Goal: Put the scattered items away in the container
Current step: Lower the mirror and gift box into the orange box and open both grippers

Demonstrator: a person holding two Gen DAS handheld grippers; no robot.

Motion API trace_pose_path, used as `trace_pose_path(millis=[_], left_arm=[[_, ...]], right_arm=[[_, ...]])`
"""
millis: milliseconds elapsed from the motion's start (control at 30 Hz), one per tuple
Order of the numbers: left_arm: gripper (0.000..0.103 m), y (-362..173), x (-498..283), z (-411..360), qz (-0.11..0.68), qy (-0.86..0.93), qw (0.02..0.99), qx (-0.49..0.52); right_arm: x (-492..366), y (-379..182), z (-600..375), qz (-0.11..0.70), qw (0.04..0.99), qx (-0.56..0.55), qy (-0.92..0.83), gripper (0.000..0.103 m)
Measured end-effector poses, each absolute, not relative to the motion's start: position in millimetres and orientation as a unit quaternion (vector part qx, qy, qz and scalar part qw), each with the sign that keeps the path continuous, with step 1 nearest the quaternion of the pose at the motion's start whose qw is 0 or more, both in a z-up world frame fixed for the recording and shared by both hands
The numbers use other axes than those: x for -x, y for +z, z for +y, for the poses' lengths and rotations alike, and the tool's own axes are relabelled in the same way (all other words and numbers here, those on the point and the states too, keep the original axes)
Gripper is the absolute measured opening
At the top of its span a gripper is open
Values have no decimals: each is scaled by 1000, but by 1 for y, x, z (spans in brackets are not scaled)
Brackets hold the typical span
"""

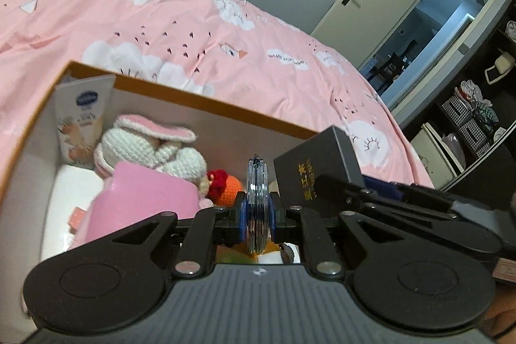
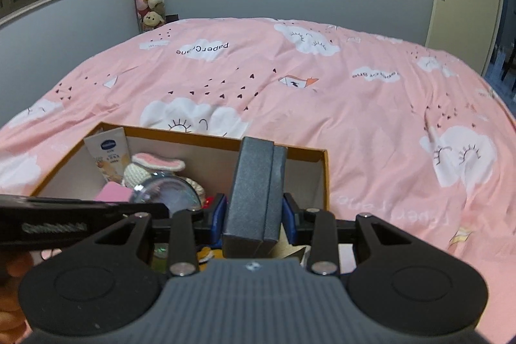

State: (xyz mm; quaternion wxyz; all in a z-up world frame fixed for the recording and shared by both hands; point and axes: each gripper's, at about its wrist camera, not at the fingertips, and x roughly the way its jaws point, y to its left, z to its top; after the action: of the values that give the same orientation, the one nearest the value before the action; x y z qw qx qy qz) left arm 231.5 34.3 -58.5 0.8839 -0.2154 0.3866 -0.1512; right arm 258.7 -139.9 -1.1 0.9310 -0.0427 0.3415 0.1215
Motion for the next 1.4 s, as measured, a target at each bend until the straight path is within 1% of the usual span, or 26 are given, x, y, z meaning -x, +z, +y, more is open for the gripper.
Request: trace_pose_path(millis=[433,533,567,700,733,867,1133,1400], left_arm=[[16,-63,-231,30,395,-123,889,195],[22,-64,-230,31,399,-113,890,187],[26,-65,-229,30,401,-108,891,182],[29,-65,-225,32,398,-105,893,181],[30,-62,-223,33,393,-105,896,179],[37,-49,-213,32,366,-109,909,165],[37,-37,-197,33,342,-85,925,141],[37,-35,-188,49,335,-74,926,155]], right_arm=[[-258,-5,-139,343,930,50,120,39],[-257,-5,-139,340,932,48,120,39],[-257,-5,-138,339,932,48,120,39],[-255,-2,-139,333,935,40,119,39],[-255,-1,-140,331,935,36,120,37],[-255,3,-142,330,935,10,128,36],[-255,4,-139,331,934,1,133,36],[-264,10,-146,337,920,-114,165,36]])
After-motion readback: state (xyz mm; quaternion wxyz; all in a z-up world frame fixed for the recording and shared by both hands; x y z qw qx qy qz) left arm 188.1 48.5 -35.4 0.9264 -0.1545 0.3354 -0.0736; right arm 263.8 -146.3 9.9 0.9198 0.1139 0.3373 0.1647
